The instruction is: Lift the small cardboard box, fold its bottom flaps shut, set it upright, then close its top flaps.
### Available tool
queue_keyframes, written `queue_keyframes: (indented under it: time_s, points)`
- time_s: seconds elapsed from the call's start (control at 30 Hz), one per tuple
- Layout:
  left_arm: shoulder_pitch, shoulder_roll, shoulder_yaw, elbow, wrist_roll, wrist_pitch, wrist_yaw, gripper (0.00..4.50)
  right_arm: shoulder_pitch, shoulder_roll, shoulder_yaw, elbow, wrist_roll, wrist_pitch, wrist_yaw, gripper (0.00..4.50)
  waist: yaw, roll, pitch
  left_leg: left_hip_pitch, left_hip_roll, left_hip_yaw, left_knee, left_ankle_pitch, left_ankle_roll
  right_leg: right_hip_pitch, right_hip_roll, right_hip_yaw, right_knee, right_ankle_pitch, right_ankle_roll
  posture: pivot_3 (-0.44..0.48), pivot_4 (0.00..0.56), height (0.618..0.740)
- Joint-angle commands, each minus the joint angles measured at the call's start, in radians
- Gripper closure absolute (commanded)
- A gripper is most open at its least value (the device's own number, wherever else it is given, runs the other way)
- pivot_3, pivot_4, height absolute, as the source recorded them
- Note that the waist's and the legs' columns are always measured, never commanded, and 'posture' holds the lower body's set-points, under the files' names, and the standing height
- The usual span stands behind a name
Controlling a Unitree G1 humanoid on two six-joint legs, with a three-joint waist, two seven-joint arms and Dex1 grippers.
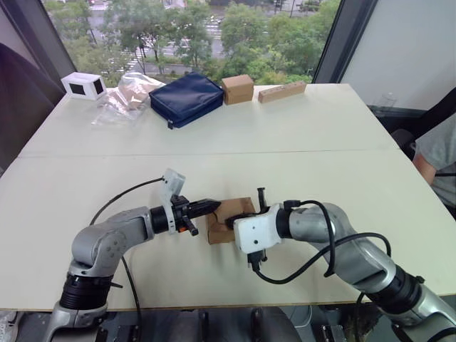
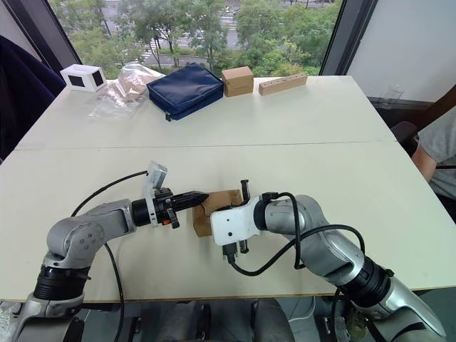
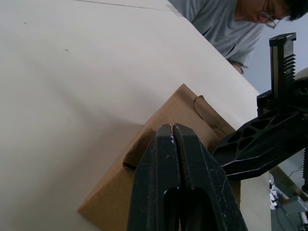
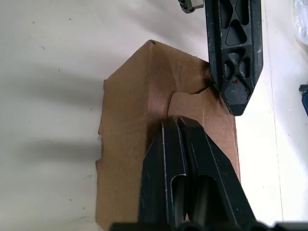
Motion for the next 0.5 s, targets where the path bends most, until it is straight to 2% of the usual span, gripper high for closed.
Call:
queue_keyframes:
  time_s: [0.03, 0.5]
  points:
    - [0.008, 0.001, -0.002, -0.024, -0.010, 0.005, -0.003, 4.47, 0.009, 0.002, 0.011, 0.062, -0.058, 0.008, -0.011, 4.50, 0.000, 0.000, 0.000, 0.000, 0.000, 0.000, 0.000, 0.000, 0.000, 0.000, 0.000, 0.000, 0.000, 0.000, 0.000, 0.000, 0.150, 0.740]
    - [0.007, -0.001, -0.004, -0.021, 0.001, -0.014, -0.006, 4.47, -0.005, 0.027, -0.007, 0.080, -0.101, -0.013, -0.010, 4.50, 0.000, 0.000, 0.000, 0.001, 0.001, -0.001, -0.001, 0.000, 0.000, 0.003, 0.000, 0.000, -0.003, 0.000, 0.000, 0.000, 0.150, 0.740]
